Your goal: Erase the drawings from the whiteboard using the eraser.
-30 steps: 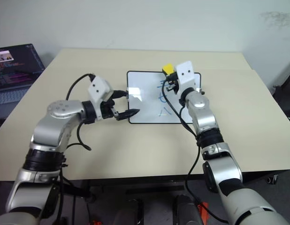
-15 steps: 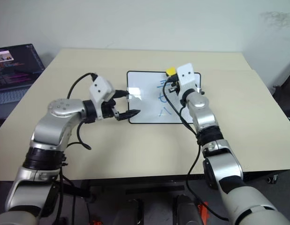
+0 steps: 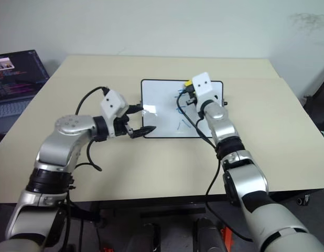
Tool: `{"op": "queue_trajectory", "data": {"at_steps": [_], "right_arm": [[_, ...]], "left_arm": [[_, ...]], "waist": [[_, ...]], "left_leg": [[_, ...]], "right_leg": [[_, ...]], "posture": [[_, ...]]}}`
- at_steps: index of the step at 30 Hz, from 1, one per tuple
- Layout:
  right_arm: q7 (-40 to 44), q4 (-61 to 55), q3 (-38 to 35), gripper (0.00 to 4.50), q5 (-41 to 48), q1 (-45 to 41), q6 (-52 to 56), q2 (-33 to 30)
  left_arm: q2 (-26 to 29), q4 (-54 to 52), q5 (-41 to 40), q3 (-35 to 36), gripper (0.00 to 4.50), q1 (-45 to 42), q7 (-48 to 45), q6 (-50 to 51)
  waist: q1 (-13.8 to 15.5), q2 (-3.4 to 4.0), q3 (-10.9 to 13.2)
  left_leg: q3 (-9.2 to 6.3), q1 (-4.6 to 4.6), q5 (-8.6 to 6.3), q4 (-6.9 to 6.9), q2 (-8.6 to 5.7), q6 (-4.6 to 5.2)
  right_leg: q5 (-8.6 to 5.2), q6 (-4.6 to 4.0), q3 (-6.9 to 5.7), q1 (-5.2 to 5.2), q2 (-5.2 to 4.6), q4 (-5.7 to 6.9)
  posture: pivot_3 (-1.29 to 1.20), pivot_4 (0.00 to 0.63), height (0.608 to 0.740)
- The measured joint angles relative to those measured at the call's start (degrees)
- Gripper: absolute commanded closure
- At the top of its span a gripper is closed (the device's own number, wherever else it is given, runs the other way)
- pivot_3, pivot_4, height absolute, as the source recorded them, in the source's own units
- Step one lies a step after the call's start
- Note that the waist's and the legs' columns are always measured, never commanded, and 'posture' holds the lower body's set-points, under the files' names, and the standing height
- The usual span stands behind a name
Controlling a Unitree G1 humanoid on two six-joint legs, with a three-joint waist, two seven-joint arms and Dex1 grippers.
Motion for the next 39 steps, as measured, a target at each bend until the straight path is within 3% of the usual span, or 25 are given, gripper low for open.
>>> {"op": "queue_trajectory", "data": {"at_steps": [15,31,39], "right_arm": [[0.79,-0.10,3.29,3.53,-2.25,-0.35,-0.57,6.13],[0.17,0.01,0.97,3.53,-2.16,-0.09,-0.77,-2.98],[0.71,-1.16,1.24,3.53,-2.23,0.91,-0.83,-1.92]], "left_arm": [[0.03,-1.63,0.01,0.00,0.00,0.90,0.61,0.38],[0.02,-1.79,-0.02,-0.04,0.00,0.90,1.00,0.48],[-0.20,-1.57,0.01,-0.31,0.00,0.73,0.95,0.36]], "waist": [[-0.81,0.00,0.00],[-0.54,0.00,0.00],[-0.78,0.00,0.00]], "left_leg": [[-0.05,-0.02,0.00,-0.04,0.00,0.00],[-0.05,-0.01,0.00,-0.01,-0.01,0.00],[-0.05,0.00,0.00,-0.01,-0.01,0.00]], "right_leg": [[-0.01,0.01,-0.02,-0.02,0.02,0.00],[-0.01,0.00,-0.02,0.01,0.00,-0.01],[-0.01,0.00,-0.01,0.01,0.01,0.01]], "posture": [[0.00,0.150,0.740],[0.00,0.150,0.740],[0.00,0.150,0.740]]}}
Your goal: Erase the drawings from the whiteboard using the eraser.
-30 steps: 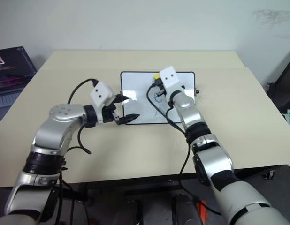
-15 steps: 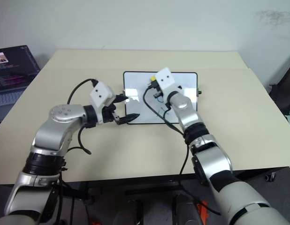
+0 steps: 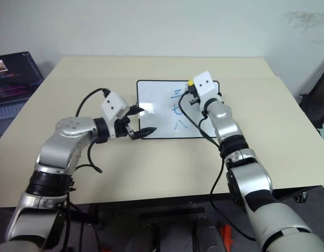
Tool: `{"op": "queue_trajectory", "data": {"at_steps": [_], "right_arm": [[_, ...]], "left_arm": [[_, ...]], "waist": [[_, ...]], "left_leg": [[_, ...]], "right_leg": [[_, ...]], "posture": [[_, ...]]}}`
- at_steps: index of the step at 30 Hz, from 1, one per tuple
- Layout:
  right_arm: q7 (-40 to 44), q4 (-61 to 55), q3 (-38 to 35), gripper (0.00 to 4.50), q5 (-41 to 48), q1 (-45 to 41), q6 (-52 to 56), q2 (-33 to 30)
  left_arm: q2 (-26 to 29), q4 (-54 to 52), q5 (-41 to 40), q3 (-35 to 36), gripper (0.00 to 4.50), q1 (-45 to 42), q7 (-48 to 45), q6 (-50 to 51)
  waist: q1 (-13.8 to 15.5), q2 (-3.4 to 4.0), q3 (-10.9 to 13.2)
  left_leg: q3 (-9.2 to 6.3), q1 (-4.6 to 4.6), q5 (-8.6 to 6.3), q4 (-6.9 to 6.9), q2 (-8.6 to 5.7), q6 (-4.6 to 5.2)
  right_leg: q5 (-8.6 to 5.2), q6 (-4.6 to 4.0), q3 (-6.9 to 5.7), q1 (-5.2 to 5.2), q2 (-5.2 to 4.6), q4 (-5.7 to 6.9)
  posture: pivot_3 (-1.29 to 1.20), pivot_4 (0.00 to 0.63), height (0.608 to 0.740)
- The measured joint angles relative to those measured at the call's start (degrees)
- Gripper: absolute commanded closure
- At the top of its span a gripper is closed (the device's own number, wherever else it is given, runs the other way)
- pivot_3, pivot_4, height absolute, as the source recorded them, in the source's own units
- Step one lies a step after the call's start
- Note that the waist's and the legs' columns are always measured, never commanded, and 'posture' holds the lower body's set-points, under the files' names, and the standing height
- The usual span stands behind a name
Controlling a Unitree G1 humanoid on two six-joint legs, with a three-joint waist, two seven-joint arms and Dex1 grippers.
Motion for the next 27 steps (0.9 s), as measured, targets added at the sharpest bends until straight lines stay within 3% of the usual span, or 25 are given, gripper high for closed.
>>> {"op": "queue_trajectory", "data": {"at_steps": [14,27], "right_arm": [[4.71,-5.55,5.65,3.53,-1.78,3.77,1.99,5.18],[3.52,-4.24,2.85,3.53,-1.63,2.21,2.50,-3.46]], "left_arm": [[-0.42,0.00,-0.03,-0.31,0.00,-0.20,-0.27,-0.09],[-0.44,0.11,-0.02,-0.31,0.00,-0.20,-0.53,-0.12]], "waist": [[0.14,0.00,0.00],[0.32,0.00,0.00]], "left_leg": [[-0.02,0.00,0.00,-0.01,0.00,0.00],[-0.02,0.00,0.00,0.00,-0.01,0.00]], "right_leg": [[0.00,0.00,-0.02,-0.02,0.01,0.01],[-0.01,-0.01,-0.02,0.01,-0.01,0.01]], "posture": [[0.00,0.150,0.740],[0.00,0.150,0.740]]}}
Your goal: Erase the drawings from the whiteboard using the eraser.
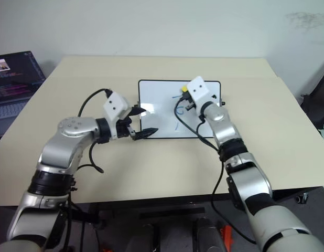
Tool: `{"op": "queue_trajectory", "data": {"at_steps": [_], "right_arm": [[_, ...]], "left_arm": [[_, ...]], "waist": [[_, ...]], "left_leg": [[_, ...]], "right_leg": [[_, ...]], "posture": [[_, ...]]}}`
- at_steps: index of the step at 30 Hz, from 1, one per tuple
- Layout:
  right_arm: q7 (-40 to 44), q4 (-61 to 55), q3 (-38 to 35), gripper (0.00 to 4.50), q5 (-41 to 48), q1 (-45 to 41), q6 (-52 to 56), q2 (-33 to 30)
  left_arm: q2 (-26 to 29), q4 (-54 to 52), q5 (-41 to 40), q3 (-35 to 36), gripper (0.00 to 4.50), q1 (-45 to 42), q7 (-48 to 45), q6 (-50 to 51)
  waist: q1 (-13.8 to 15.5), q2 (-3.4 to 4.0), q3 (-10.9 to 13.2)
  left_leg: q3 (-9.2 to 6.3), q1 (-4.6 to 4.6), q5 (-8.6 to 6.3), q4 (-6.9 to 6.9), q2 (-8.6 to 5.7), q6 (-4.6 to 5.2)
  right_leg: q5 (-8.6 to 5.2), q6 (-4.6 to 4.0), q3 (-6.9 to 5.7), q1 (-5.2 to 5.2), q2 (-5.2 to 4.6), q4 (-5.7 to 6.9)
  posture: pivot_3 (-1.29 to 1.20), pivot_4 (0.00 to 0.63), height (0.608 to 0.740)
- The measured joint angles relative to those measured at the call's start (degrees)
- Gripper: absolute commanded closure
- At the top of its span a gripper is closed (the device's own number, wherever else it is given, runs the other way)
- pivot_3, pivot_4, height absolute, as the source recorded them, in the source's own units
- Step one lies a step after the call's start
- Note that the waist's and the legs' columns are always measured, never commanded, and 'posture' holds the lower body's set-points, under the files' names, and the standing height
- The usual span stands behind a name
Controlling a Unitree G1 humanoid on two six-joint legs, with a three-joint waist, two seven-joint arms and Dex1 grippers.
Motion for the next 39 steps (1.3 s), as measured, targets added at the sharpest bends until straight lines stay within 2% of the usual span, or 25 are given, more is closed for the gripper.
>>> {"op": "queue_trajectory", "data": {"at_steps": [7,22,32,39], "right_arm": [[0.30,0.26,-0.71,3.53,0.00,0.02,0.15,-0.33],[3.29,-2.19,2.87,3.53,-0.72,0.82,2.02,7.43],[3.58,-2.84,3.69,3.53,-0.80,0.82,2.62,7.18],[3.58,-2.84,2.98,3.53,-0.59,0.80,2.43,2.42]], "left_arm": [[-0.11,0.60,0.03,-0.12,0.00,-0.14,-0.43,-0.14],[-0.32,0.80,0.03,-0.40,0.00,-0.27,-0.33,-0.17],[-0.35,0.80,0.03,-0.40,0.00,-0.27,-0.30,-0.17],[-0.41,0.81,0.05,-0.40,0.00,-0.27,-0.31,-0.17]], "waist": [[-0.08,0.00,0.00],[-0.78,0.00,0.00],[-0.48,0.00,0.00],[0.13,0.00,0.00]], "left_leg": [[-0.01,0.02,0.01,0.01,-0.01,0.01],[-0.04,0.05,0.01,0.00,-0.01,0.02],[-0.04,0.04,0.01,-0.02,-0.01,0.01],[-0.04,0.04,0.01,0.01,-0.03,0.01]], "right_leg": [[0.01,0.00,0.02,0.00,0.00,0.00],[0.01,0.00,0.03,-0.02,0.03,0.05],[0.00,-0.01,0.02,-0.04,0.03,0.03],[0.00,-0.01,0.02,0.01,-0.01,0.02]], "posture": [[0.00,0.150,0.740],[0.00,0.150,0.740],[0.00,0.150,0.740],[0.00,0.150,0.740]]}}
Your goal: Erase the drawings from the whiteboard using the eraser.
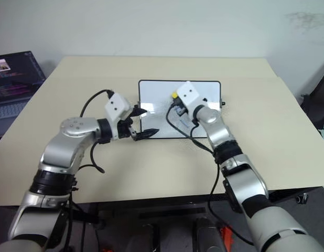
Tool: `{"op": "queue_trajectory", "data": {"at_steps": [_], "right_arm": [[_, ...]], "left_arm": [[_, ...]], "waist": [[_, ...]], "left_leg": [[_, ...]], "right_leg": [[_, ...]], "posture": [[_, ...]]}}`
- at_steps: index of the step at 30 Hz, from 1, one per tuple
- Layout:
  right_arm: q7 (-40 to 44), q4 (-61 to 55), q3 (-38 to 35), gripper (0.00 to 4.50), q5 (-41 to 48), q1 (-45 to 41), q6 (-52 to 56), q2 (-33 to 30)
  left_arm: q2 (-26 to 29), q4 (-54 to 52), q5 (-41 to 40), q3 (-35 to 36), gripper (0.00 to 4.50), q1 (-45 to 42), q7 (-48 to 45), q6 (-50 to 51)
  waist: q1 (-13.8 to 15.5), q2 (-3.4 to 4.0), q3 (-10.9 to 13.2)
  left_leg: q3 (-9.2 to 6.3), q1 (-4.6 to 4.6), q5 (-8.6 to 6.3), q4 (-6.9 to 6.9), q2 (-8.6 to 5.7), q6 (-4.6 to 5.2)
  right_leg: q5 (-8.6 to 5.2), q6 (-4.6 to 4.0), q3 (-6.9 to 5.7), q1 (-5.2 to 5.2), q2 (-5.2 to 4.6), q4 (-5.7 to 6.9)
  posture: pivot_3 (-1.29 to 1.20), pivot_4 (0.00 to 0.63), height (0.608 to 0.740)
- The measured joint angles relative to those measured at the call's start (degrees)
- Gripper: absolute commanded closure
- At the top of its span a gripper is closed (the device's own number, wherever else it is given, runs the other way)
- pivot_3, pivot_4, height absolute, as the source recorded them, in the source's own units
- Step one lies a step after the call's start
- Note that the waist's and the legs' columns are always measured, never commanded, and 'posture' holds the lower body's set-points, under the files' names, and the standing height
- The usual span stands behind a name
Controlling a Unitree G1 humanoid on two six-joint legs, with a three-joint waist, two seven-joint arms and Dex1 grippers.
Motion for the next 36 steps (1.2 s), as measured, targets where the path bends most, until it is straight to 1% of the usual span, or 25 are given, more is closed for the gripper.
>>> {"op": "queue_trajectory", "data": {"at_steps": [7,14,18,25,29,36], "right_arm": [[0.05,-1.62,-2.10,3.53,0.11,2.31,-0.34,-5.74],[0.03,-2.61,-2.62,3.53,0.15,3.31,0.06,-6.36],[-0.31,-2.93,-2.61,3.53,0.01,3.25,0.48,-4.68],[-0.02,-2.45,-1.29,3.53,-0.24,1.93,0.80,-0.23],[0.30,-1.43,0.05,3.53,-0.50,0.73,0.77,2.25],[0.62,0.50,0.91,3.53,-0.61,-1.12,0.55,4.22]], "left_arm": [[-0.03,0.82,0.20,-0.02,0.00,-0.09,-0.04,-0.12],[-0.05,1.24,0.37,-0.05,0.00,-0.98,-0.17,-0.90],[-0.06,1.46,0.41,-0.06,0.00,-0.97,-0.17,-1.10],[-0.35,1.45,0.40,-0.25,0.00,-1.04,-0.15,-1.16],[-0.33,1.41,0.40,-0.24,0.00,-0.87,-0.07,-1.15],[-0.18,1.09,0.37,-0.20,0.00,0.06,0.24,-0.91]], "waist": [[-0.11,-0.01,-0.01],[-0.11,-0.01,-0.01],[-0.23,-0.01,-0.01],[-1.45,-0.01,-0.01],[-1.49,-0.01,0.00],[-1.44,0.00,0.00]], "left_leg": [[-0.01,0.02,0.00,0.01,-0.01,0.00],[-0.01,0.02,0.02,0.03,-0.02,0.03],[-0.03,0.03,0.03,0.03,-0.02,0.04],[-0.05,0.06,0.03,0.00,0.00,0.04],[-0.04,0.04,0.03,-0.01,-0.01,0.04],[-0.05,0.01,0.02,-0.07,0.00,0.03]], "right_leg": [[0.00,0.00,0.00,0.03,0.00,-0.02],[0.00,0.00,0.02,0.05,0.00,-0.02],[0.00,0.00,0.01,0.04,0.01,-0.02],[0.02,-0.01,0.03,-0.02,0.05,0.02],[0.02,-0.01,0.04,-0.02,0.04,0.02],[0.01,-0.01,0.02,-0.06,0.04,0.00]], "posture": [[0.00,0.150,0.740],[0.00,0.150,0.740],[0.00,0.150,0.740],[0.00,0.150,0.740],[0.00,0.150,0.740],[0.00,0.150,0.740]]}}
